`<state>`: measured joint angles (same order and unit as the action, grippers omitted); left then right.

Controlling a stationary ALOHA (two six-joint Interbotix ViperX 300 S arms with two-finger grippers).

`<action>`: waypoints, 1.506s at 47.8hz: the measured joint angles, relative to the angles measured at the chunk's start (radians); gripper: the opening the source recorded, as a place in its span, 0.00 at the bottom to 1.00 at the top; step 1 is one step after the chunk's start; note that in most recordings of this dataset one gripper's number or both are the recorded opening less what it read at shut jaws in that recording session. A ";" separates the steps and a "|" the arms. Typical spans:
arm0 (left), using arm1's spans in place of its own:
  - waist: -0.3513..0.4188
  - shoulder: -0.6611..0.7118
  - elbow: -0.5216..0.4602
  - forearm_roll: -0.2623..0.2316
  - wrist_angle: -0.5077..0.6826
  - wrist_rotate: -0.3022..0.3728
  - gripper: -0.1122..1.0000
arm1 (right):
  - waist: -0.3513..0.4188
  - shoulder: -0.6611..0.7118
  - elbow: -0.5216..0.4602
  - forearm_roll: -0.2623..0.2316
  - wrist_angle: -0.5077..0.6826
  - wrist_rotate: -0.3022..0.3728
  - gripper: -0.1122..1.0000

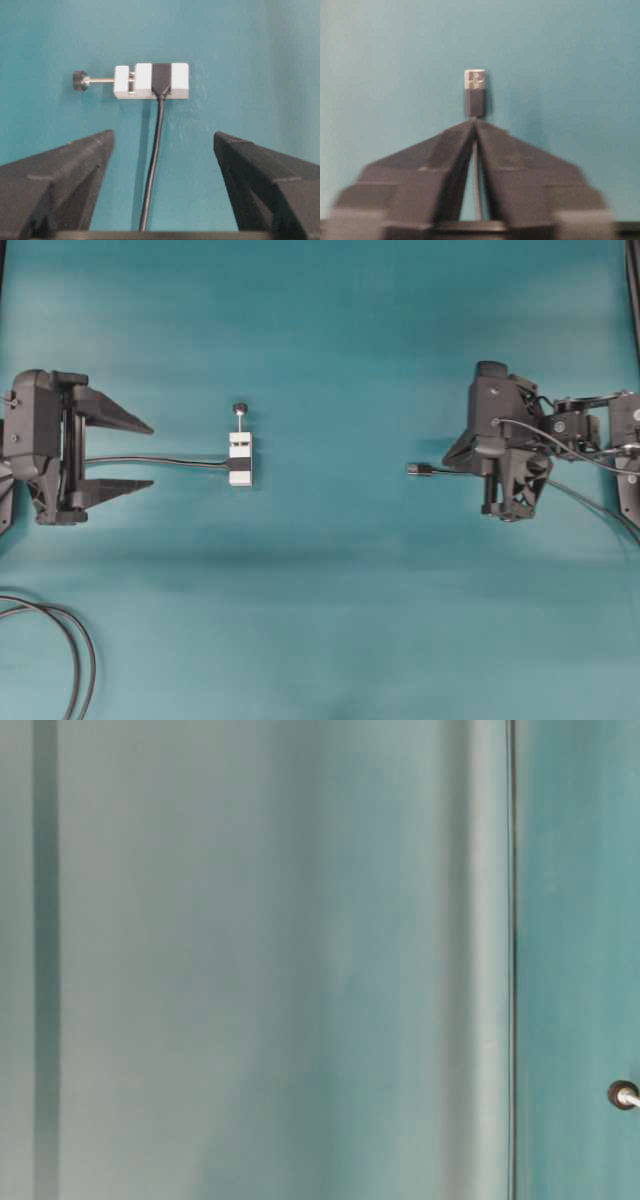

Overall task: Insert the USB cable into the female connector supported by the left arm.
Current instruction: 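Close the right gripper on the black USB plug's housing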

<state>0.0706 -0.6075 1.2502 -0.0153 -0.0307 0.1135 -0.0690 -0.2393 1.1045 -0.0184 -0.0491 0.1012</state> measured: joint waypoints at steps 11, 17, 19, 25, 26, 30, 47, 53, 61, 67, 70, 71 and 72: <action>0.002 0.026 0.017 0.000 -0.041 0.003 0.83 | 0.000 0.098 -0.043 -0.002 -0.005 0.000 0.68; 0.000 0.031 0.018 0.000 -0.058 0.003 0.83 | 0.000 0.141 -0.060 -0.002 -0.008 0.000 0.63; 0.002 0.031 0.018 0.002 -0.058 0.003 0.82 | 0.000 0.149 -0.063 -0.002 -0.011 0.000 0.62; 0.000 0.032 0.018 0.000 -0.060 0.003 0.82 | 0.000 0.161 -0.064 0.000 -0.017 0.000 0.59; 0.002 0.032 0.018 0.000 -0.060 0.003 0.82 | 0.000 0.161 -0.064 0.000 -0.017 0.000 0.59; 0.002 0.032 0.018 0.000 -0.060 0.003 0.82 | 0.000 0.161 -0.066 -0.002 -0.017 0.000 0.57; 0.002 0.032 0.029 0.000 -0.060 0.003 0.82 | 0.000 0.163 -0.060 -0.002 -0.021 0.000 0.54; 0.002 0.034 0.041 -0.002 -0.061 0.003 0.82 | 0.000 0.161 -0.044 -0.002 -0.040 0.002 0.54; 0.002 0.034 0.044 -0.002 -0.086 0.003 0.81 | 0.000 0.163 -0.021 0.000 -0.107 0.003 0.54; 0.002 0.034 0.046 -0.002 -0.101 0.002 0.81 | -0.003 0.163 0.017 -0.002 -0.235 0.017 0.54; 0.000 0.034 0.046 -0.003 -0.101 -0.002 0.81 | -0.005 0.163 0.040 -0.002 -0.295 0.031 0.54; 0.002 0.034 0.046 -0.005 -0.101 -0.005 0.82 | -0.005 0.163 0.048 -0.002 -0.313 0.037 0.54; 0.002 0.034 0.046 -0.006 -0.100 -0.009 0.81 | -0.006 0.163 0.055 0.000 -0.327 0.041 0.54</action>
<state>0.0721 -0.5737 1.2962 -0.0215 -0.1304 0.1043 -0.0752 -0.0767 1.1597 -0.0184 -0.3758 0.1427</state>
